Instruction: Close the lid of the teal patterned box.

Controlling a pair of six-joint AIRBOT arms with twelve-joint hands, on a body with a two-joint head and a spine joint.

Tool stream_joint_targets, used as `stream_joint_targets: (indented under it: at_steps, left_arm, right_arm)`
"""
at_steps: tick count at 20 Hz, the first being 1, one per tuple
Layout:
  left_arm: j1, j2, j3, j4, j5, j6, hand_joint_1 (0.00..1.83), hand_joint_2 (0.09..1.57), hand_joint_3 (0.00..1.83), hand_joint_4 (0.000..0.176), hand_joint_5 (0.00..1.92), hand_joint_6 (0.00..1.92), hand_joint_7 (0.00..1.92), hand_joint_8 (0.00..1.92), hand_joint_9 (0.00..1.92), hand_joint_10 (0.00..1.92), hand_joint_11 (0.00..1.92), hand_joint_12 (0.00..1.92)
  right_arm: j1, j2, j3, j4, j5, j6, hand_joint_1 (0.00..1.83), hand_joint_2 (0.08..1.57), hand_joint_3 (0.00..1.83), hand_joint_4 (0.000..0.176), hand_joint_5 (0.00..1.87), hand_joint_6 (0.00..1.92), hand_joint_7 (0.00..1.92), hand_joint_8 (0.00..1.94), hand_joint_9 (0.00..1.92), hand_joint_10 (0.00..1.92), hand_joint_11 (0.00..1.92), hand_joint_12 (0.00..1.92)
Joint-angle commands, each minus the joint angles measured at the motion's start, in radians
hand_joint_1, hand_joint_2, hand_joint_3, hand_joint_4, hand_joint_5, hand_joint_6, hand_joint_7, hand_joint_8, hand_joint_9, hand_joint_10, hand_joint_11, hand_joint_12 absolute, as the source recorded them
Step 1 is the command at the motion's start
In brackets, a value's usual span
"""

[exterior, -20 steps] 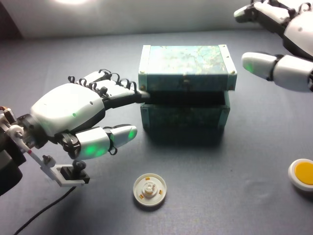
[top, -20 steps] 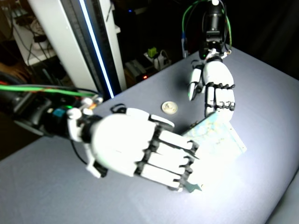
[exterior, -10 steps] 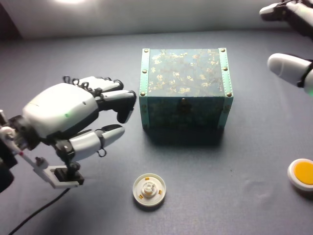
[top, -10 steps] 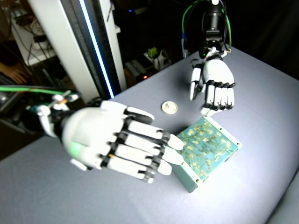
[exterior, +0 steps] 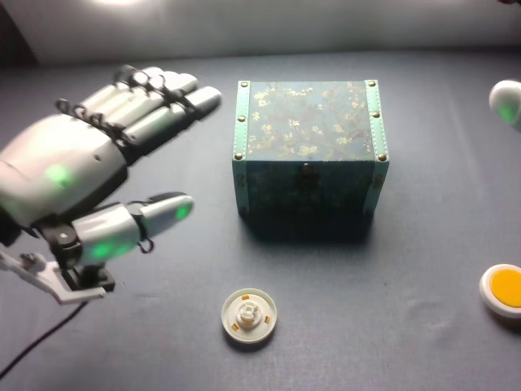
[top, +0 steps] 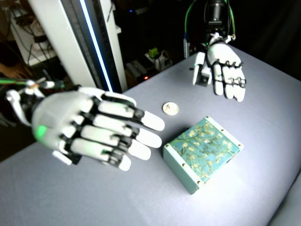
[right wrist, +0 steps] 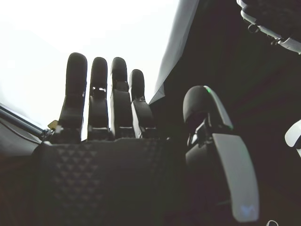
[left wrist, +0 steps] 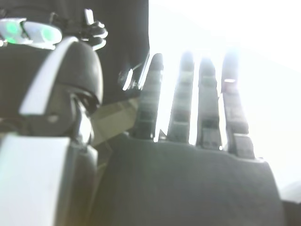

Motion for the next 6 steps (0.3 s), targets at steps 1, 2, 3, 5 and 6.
stream_joint_targets:
  at_steps: [1,2,3,5,6]
  left_arm:
    - [-0.002,0.015,-0.007,-0.023,-0.171,0.008,0.29,1.41,0.0,0.117,0.0,0.0,0.0,0.0,0.0,0.0,0.0,0.0]
    - [0.007,0.023,-0.014,-0.032,-0.192,0.018,0.07,1.35,0.0,0.153,0.0,0.0,0.0,0.0,0.0,0.0,0.0,0.0]
    - [0.017,0.031,-0.022,-0.043,-0.214,0.027,0.01,1.2,0.0,0.171,0.0,0.0,0.0,0.0,0.0,0.0,0.0,0.0]
    - [0.037,0.049,-0.04,-0.062,-0.259,0.046,0.05,1.27,0.01,0.176,0.0,0.0,0.0,0.0,0.0,0.0,0.0,0.0]
    - [0.047,0.057,-0.048,-0.073,-0.284,0.054,0.08,1.36,0.02,0.143,0.0,0.0,0.0,0.0,0.0,0.0,0.0,0.0]
  right_arm:
    - [-0.002,0.017,-0.006,0.0,0.169,0.006,0.02,1.41,0.0,0.0,0.0,0.02,0.0,0.0,0.0,0.01,0.0,0.88]
    - [-0.013,0.026,-0.016,0.0,0.188,0.006,0.03,1.41,0.0,0.0,0.0,0.0,0.0,0.0,0.0,0.0,0.0,0.18]
    - [-0.027,0.035,-0.025,0.0,0.208,0.004,0.03,1.4,0.0,0.005,0.0,0.0,0.0,0.0,0.0,0.0,0.0,0.03]
    - [-0.051,0.054,-0.043,0.0,0.244,-0.006,0.01,1.4,0.0,0.003,0.0,0.0,0.0,0.0,0.0,0.0,0.0,0.0]
    - [-0.062,0.067,-0.055,0.0,0.264,-0.01,0.02,1.39,0.0,0.0,0.0,0.0,0.0,0.0,0.0,0.0,0.0,0.0]
